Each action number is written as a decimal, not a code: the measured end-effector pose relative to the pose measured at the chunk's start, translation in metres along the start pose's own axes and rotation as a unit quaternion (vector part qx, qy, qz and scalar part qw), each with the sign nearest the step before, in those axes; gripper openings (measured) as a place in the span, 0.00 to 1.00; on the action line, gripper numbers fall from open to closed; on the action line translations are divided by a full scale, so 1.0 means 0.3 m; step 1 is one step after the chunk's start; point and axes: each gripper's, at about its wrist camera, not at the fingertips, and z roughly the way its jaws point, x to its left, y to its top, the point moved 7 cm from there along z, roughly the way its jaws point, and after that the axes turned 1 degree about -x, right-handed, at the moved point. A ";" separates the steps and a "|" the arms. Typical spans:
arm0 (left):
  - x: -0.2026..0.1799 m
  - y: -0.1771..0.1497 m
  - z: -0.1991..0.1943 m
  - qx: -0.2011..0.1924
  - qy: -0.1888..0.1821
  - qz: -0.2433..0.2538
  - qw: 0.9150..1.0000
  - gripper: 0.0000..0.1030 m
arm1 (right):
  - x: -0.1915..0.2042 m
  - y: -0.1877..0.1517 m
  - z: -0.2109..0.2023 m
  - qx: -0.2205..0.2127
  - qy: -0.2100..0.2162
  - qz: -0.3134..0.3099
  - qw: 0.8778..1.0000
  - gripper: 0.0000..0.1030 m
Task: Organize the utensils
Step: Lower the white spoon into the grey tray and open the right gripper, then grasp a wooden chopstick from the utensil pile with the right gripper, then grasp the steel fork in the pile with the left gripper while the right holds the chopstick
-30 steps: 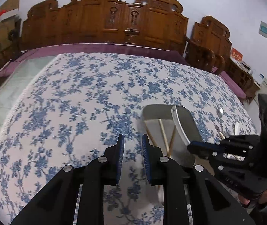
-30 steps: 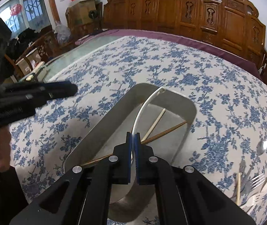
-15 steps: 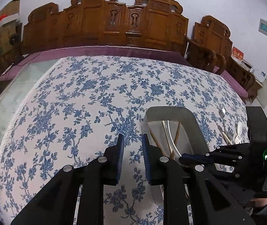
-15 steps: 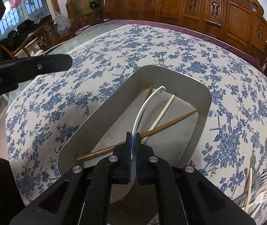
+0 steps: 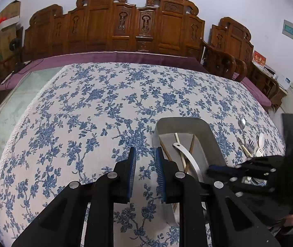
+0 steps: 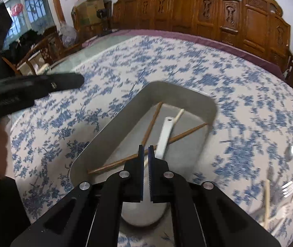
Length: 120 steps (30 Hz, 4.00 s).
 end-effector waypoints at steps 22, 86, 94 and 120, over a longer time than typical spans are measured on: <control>-0.349 -0.113 0.005 0.016 -0.045 0.074 0.996 0.48 | -0.496 -0.401 -0.289 0.053 -0.110 0.044 0.992 0.15; -0.915 -0.208 0.439 0.156 -0.067 0.158 0.973 0.26 | -0.631 -0.503 -0.599 -0.022 -0.085 0.131 0.987 0.06; -0.929 -0.212 0.437 0.164 -0.069 0.182 0.967 0.23 | -0.629 -0.503 -0.595 -0.020 -0.085 0.130 0.988 0.06; -0.949 -0.221 0.396 0.153 -0.086 0.204 0.963 0.07 | -0.617 -0.516 -0.552 -0.007 -0.090 0.125 0.988 0.06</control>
